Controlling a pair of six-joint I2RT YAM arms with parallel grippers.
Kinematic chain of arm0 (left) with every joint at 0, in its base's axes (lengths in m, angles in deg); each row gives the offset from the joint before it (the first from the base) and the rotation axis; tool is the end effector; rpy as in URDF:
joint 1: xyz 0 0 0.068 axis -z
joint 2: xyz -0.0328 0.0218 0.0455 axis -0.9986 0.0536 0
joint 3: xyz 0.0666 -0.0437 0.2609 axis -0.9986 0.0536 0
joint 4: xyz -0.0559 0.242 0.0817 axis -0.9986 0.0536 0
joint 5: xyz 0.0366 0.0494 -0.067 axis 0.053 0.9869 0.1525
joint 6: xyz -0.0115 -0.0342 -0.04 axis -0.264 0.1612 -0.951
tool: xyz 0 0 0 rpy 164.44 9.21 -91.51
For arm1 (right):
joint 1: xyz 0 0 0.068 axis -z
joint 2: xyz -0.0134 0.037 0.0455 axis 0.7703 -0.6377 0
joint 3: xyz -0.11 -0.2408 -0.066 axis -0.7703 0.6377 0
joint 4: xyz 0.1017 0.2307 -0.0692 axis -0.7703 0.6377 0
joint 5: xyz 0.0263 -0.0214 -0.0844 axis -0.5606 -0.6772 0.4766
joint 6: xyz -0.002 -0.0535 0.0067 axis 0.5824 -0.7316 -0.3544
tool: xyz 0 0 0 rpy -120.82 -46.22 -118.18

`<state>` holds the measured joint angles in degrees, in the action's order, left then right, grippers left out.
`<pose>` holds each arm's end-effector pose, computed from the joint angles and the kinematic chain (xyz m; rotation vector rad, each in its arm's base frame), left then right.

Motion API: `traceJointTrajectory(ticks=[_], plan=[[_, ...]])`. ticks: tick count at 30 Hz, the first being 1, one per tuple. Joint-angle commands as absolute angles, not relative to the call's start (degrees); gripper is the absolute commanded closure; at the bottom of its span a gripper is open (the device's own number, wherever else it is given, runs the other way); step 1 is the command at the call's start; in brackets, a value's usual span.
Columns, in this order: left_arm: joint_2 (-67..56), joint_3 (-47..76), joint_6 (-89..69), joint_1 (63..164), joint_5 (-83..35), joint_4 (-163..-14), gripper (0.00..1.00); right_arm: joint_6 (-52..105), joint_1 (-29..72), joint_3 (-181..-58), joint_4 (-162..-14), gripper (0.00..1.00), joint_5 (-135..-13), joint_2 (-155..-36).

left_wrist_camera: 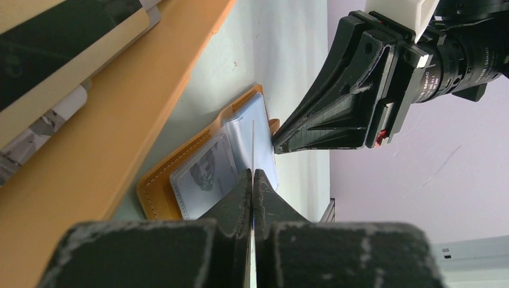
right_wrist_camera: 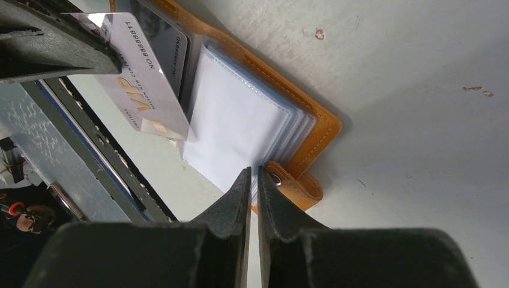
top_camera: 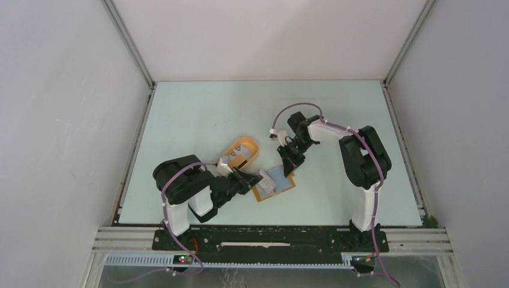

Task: Put the credit cards into the card holder
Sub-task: Insert the credit card into the card holder.

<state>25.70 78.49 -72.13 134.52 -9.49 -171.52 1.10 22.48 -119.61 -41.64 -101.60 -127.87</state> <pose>0.1539 -0.1628 0.0883 -0.5490 1.9742 -1.3416 0.3118 0.1883 0.1498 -1.2101 2.7006 0.9509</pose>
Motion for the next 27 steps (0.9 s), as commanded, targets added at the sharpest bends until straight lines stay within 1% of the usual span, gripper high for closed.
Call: traceJointTrajectory(ticks=[1, 12, 24, 27], plan=[[27.0, 77.6, -73.7, 135.0, -9.0, -173.2, 1.00, 0.1, 21.8, -121.3, -40.8, 0.85, -101.0, -128.7], [29.1, 77.6, -77.1, 135.1, -12.8, -173.1, 1.00, 0.0, 21.6, -121.5, -40.7, 0.85, -100.9, -128.7], [30.9, 76.8, -78.6, 135.1, -14.3, -172.6, 1.00, -0.2, 21.5, -121.6, -40.5, 0.85, -100.8, -128.7], [30.8, 76.8, -78.7, 135.2, -14.2, -171.4, 0.99, -0.2, 21.4, -121.6, -40.6, 0.85, -100.8, -128.7]])
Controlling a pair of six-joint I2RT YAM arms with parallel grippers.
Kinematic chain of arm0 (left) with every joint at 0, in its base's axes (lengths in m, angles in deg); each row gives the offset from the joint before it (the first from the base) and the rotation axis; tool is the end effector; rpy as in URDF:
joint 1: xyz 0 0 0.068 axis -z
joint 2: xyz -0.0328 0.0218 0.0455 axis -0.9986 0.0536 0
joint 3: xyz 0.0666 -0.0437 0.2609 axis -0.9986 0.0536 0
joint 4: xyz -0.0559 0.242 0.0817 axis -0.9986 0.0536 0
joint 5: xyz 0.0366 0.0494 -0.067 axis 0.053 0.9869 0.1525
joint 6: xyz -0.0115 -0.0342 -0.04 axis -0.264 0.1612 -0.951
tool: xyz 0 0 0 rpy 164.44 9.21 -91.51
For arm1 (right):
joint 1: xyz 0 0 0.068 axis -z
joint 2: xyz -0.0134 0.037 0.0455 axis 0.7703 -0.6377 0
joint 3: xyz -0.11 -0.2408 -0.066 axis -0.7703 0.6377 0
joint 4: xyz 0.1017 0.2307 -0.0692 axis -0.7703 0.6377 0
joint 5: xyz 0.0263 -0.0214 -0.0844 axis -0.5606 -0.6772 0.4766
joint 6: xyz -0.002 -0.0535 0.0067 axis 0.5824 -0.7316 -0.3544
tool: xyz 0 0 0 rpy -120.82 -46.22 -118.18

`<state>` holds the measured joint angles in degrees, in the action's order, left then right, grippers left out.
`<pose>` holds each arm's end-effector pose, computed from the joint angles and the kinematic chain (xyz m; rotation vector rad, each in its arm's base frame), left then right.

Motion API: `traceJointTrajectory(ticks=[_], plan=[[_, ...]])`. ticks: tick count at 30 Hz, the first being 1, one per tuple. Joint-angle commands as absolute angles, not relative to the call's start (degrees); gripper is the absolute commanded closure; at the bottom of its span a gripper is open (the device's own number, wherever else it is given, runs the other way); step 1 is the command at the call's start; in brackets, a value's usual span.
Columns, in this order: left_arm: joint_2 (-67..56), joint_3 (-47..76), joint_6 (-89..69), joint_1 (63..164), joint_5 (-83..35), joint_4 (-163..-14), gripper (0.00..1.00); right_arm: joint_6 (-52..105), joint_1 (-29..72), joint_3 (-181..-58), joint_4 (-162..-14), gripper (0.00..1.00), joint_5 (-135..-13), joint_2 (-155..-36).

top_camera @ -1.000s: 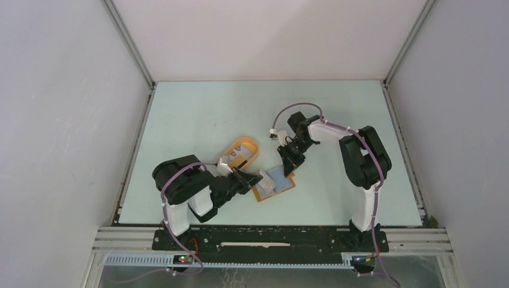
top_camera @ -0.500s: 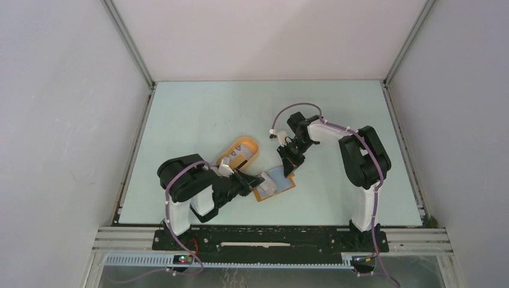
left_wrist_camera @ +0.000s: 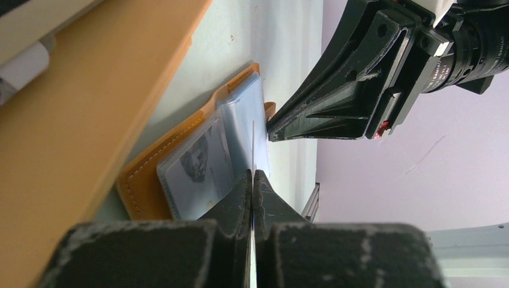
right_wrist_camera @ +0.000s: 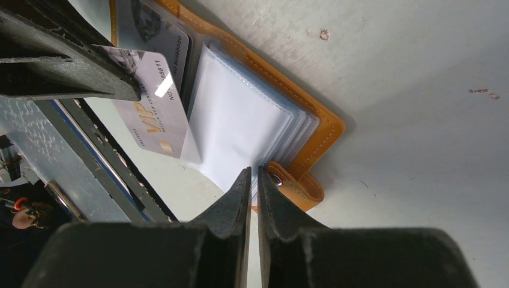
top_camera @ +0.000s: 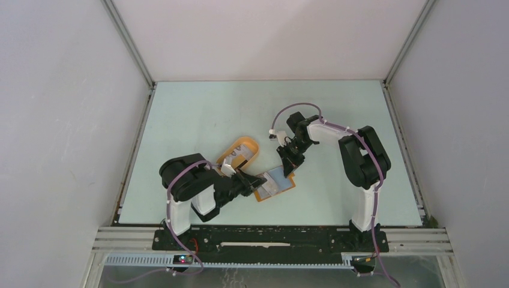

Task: Put the credit cards into the card holder
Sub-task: Insert the credit card into the card holder.

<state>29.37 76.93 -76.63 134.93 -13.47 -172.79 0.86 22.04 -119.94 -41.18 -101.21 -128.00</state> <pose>0.1552 -0.1703 0.0807 -0.5827 2.0303 -1.4328 0.3108 0.1908 0.1502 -1.2270 2.7016 0.9419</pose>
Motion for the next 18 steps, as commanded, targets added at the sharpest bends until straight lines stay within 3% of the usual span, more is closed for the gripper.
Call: traceJointTrajectory(ticks=[1, 10, 18], plan=[[30.6, 76.8, -78.7, 135.1, -14.2, -170.9, 0.98, -0.2, 21.4, -121.6, -40.6, 0.85, -100.8, -128.7], [25.4, 75.0, -76.9, 135.2, -13.5, -158.7, 0.89, -0.4, 21.1, -121.8, -40.4, 0.85, -100.9, -128.8], [26.3, 74.1, -78.6, 135.4, -13.9, -156.4, 0.85, -0.5, 20.8, -121.9, -40.4, 0.85, -100.9, -128.9]])
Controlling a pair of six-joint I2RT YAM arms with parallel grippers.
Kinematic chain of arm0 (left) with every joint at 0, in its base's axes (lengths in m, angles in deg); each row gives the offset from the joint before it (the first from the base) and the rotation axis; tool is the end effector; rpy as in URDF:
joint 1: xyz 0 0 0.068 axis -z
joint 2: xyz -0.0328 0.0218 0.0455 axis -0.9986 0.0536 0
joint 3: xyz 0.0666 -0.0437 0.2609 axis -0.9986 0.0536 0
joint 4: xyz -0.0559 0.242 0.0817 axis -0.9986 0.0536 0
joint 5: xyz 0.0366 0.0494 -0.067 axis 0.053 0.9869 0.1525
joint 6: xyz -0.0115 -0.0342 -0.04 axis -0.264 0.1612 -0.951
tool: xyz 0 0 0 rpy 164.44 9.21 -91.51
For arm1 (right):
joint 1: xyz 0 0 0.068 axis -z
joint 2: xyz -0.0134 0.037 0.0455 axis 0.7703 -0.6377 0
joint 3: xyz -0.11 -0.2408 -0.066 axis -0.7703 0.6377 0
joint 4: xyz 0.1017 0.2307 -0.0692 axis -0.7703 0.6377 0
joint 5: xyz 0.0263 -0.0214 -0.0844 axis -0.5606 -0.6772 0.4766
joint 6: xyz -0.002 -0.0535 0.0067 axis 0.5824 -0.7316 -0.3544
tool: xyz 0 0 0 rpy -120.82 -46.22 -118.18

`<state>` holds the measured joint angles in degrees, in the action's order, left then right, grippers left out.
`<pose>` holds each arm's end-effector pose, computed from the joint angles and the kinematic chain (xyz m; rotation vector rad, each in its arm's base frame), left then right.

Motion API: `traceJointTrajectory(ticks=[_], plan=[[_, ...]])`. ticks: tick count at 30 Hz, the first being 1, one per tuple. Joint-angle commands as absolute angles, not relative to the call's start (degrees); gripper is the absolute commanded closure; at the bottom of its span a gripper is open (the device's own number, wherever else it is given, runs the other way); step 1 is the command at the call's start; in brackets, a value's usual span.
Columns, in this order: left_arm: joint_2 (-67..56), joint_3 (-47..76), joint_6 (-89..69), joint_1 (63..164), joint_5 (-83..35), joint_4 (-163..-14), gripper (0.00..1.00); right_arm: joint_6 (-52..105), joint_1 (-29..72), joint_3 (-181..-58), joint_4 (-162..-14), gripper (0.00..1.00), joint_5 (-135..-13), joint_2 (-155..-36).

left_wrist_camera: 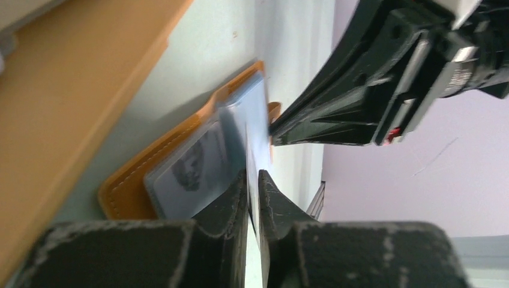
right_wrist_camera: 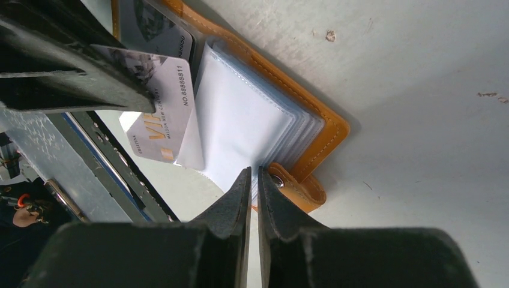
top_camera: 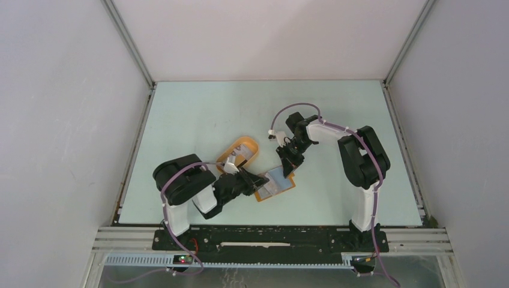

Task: Put the credit cards into the card holder
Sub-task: Insert the credit card into the card holder.

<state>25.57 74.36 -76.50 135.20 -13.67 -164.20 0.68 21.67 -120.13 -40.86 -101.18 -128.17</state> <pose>0.1611 -0.1787 0.0850 -0.5827 2.0724 -1.4046 0.3097 0.1929 0.1499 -1.2402 2.7022 0.9424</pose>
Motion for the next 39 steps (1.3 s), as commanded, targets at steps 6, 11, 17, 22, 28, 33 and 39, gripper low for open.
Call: traceJointTrajectory(ticks=[6, 11, 17, 22, 28, 33, 39], plan=[[25.6, 73.5, -77.9, 135.4, -13.2, -153.3, 0.82, -0.6, 20.5, -122.0, -40.2, 0.85, -101.0, -128.9], [25.4, 73.4, -77.3, 135.4, -13.0, -153.1, 0.79, -0.7, 20.3, -122.2, -40.1, 0.85, -101.0, -128.8], [24.9, 71.6, -76.6, 135.4, -14.0, -151.4, 0.79, -0.7, 20.1, -122.1, -40.1, 0.85, -101.0, -128.3], [25.4, 70.5, -76.5, 135.4, -14.8, -150.6, 0.79, -0.7, 19.9, -122.2, -40.2, 0.85, -100.5, -128.6], [25.9, 69.8, -76.6, 135.4, -15.3, -150.6, 0.76, -0.8, 19.2, -122.4, -40.1, 0.85, -100.1, -128.7], [25.2, 69.9, -76.0, 135.4, -15.4, -150.6, 0.64, -1.0, 19.1, -122.4, -40.0, 0.85, -100.0, -128.3], [24.5, 70.4, -75.3, 135.4, -15.1, -150.6, 0.60, -1.2, 19.4, -122.4, -40.2, 0.86, -100.4, -126.1]])
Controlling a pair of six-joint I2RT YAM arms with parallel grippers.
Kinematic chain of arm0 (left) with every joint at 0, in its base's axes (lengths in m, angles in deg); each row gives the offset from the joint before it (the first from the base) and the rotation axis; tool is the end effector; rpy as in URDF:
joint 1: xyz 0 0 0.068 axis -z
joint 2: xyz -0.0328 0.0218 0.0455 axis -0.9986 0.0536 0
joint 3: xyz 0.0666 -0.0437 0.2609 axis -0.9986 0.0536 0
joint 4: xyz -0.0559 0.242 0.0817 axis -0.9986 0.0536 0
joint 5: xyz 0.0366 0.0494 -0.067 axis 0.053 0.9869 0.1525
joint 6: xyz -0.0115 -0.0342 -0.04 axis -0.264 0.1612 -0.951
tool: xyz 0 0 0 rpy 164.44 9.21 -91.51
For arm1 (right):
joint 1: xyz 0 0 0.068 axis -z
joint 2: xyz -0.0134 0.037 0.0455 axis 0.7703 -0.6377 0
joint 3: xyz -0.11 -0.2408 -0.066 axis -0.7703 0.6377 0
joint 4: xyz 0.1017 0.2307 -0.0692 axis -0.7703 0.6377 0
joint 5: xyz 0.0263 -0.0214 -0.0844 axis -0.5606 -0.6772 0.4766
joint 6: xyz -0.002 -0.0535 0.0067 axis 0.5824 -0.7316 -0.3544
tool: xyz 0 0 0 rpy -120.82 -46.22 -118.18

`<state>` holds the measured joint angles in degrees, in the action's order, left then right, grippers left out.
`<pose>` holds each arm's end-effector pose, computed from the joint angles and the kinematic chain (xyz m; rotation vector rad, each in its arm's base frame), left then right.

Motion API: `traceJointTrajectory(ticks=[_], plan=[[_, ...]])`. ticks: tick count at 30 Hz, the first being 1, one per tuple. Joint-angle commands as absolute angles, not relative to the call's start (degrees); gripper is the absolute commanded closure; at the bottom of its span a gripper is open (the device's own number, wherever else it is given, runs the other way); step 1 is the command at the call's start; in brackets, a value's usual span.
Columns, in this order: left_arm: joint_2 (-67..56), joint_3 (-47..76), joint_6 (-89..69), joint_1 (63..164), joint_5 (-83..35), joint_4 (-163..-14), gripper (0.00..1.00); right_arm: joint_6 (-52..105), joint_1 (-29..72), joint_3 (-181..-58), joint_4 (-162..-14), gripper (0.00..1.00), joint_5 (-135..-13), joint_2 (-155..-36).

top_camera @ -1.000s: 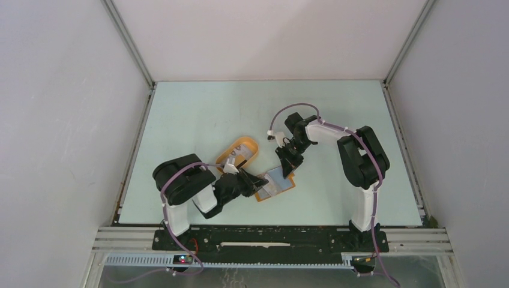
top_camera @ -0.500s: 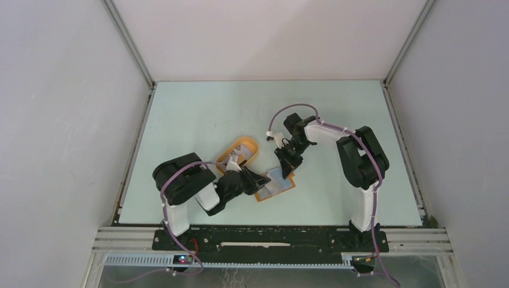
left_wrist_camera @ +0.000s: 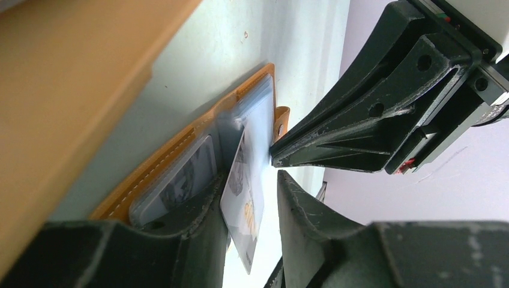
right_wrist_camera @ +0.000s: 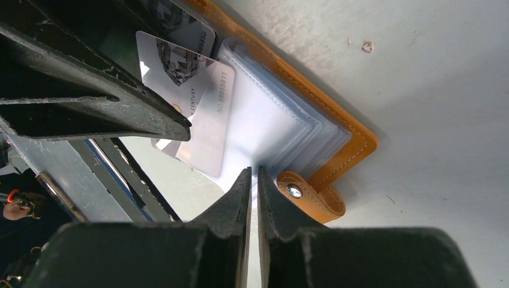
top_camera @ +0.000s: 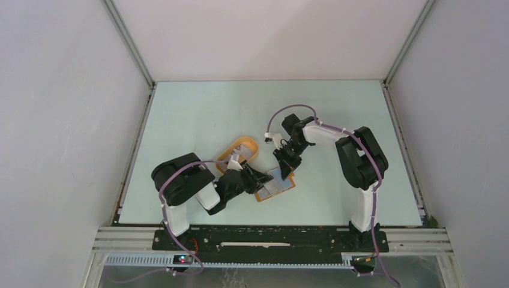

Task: Put the credit cards into the card holder
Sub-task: Insert the credit card into the card holder.

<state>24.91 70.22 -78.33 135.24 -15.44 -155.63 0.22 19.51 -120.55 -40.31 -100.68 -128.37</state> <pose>0.1704 -0.1912 0.0832 -0.6149 2.1537 -1.3889 0.3030 0.2045 0.1502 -1.3063 2.6900 0.9332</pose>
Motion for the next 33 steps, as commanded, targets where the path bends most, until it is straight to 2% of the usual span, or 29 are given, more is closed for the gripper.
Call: traceJointTrajectory(ticks=[1, 9, 14, 21, 28, 33], plan=[[24.6, 70.4, -75.2, 135.4, -15.1, -150.6, 0.60, -1.2, 19.4, -122.4, -40.3, 0.86, -100.4, -125.6], [24.1, 71.5, -74.3, 135.4, -14.8, -150.5, 0.58, -2.1, 20.2, -122.2, -40.8, 0.85, -101.1, -122.9], [25.6, 70.8, -74.4, 135.1, -15.4, -151.5, 0.57, -4.6, 20.4, -121.2, -40.8, 0.84, -106.0, -119.3], [25.7, 70.6, -74.1, 134.5, -15.4, -152.0, 0.57, -16.2, 17.7, -116.3, -42.3, 0.84, -113.0, -109.0], [26.2, 70.8, -73.7, 134.0, -17.3, -152.6, 0.57, -34.8, 6.2, -97.5, -59.6, 0.81, -107.7, -91.5], [27.1, 70.9, -73.6, 133.8, -17.8, -153.9, 0.57, -39.6, -1.8, -92.2, -71.3, 0.79, -96.1, -90.2]])
